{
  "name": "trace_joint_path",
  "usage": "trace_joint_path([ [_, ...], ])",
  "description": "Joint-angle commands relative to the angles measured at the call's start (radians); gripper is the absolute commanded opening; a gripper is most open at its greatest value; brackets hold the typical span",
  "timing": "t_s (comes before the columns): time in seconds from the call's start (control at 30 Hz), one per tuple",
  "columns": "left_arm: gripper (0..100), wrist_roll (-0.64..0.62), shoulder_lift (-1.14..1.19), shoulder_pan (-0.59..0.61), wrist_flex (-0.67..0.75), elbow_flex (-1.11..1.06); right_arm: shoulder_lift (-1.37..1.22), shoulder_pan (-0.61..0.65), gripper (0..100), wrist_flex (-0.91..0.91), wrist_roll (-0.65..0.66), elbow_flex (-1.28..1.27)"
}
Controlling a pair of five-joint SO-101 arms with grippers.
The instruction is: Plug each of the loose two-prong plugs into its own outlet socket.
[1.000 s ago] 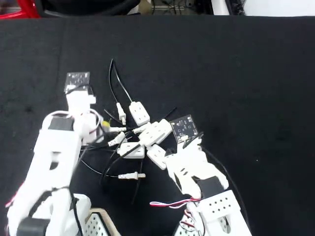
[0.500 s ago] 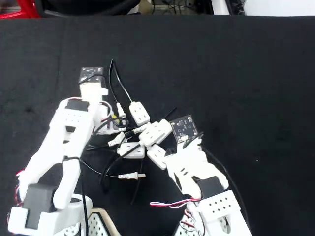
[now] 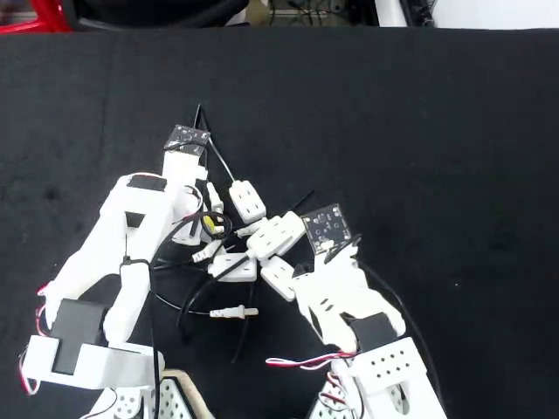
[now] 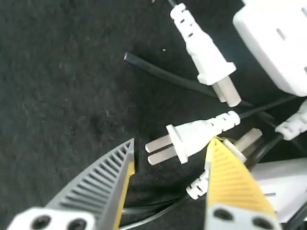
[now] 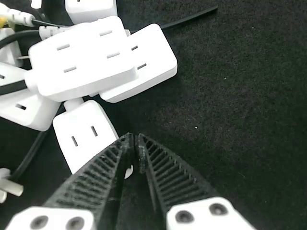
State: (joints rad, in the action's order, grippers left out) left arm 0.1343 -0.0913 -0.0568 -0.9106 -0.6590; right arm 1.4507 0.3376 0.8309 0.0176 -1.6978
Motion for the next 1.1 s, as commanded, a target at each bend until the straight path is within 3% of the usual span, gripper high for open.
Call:
trace_joint_path([
  [0.0,24,0.002,-0.003,-0.007,0.086,0.002,0.004,0.017,2.1,-0.008,0.008,0.007],
  [0.13,24,0.003,-0.003,-0.016,0.152,-0.044,0.004,0.017,2.1,-0.008,0.008,0.007],
  [1.07,24,0.003,-0.005,-0.010,0.150,-0.101,0.004,0.017,2.1,-0.008,0.008,0.007],
])
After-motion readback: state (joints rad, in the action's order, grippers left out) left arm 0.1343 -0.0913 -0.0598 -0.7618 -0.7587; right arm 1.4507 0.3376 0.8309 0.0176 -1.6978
